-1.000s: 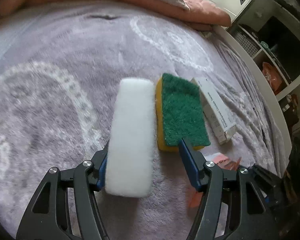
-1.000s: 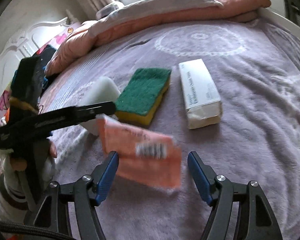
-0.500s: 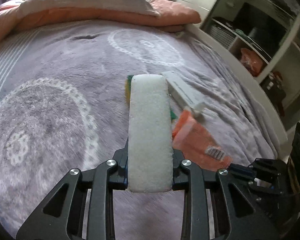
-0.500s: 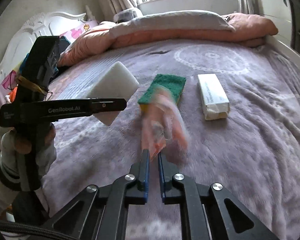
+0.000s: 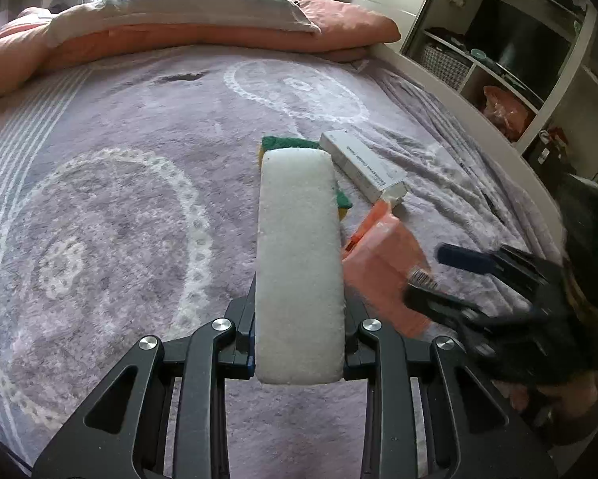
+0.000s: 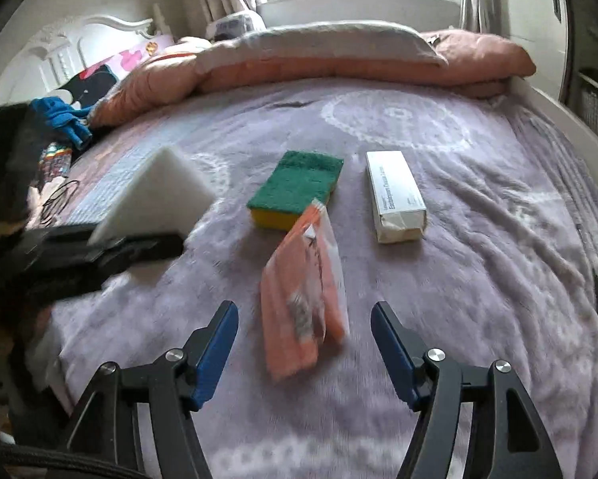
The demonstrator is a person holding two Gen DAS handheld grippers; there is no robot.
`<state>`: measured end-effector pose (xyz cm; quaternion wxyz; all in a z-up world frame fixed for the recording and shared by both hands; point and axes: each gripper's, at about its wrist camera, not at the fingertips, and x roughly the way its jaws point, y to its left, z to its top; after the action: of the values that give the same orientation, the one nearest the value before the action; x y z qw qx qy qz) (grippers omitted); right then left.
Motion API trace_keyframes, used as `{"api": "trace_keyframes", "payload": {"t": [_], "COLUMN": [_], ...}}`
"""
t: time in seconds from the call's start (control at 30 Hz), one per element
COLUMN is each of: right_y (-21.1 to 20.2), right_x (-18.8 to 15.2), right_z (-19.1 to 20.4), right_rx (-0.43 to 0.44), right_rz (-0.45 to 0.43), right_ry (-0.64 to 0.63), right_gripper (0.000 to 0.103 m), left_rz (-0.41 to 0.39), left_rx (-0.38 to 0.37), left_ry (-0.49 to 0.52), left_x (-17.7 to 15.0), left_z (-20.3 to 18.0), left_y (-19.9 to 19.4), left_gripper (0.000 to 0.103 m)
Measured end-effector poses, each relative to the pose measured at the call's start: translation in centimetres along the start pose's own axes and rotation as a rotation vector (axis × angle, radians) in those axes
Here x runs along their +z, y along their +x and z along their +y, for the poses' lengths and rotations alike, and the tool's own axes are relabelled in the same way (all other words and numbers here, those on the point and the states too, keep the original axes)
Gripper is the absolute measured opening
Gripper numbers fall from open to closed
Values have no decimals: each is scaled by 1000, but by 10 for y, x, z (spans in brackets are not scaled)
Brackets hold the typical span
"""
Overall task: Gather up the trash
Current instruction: 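Carry the white sponge and orange wrapper to the black bin and release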
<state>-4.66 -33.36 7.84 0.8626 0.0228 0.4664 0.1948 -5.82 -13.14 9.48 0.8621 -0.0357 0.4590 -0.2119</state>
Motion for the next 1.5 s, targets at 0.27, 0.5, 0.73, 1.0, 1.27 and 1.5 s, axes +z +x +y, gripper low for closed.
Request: {"api": "trace_keyframes", "payload": {"t": [0.27, 0.5, 0.73, 1.0, 1.27, 1.5], "right_y": [1, -69, -139, -212, -274, -303], "right_x": [-5, -30, -78, -145, -215, -270], "right_z": [-6, -14, -27, -61, -89, -100], "right_rx": [3, -26, -103, -205, -332, -384], "right_rz": [-30, -88, -112, -125, -99, -67], "right_ry": [34, 57, 103, 223, 341, 440], "right_gripper": [10, 9, 9, 9, 9, 9], "left_rz": [16, 15, 35, 54, 96, 154], "left_rx": [-19, -81, -166, -271, -375, -464], "left_ry": [36, 101, 202, 305, 413, 490], "left_x": [-5, -13, -31, -50, -79, -107], "left_z": [-19, -69, -132, -201, -270, -322], "left_y": [3, -1, -3, -13, -19, -20], "left_gripper": [26, 26, 26, 26, 26, 26]}}
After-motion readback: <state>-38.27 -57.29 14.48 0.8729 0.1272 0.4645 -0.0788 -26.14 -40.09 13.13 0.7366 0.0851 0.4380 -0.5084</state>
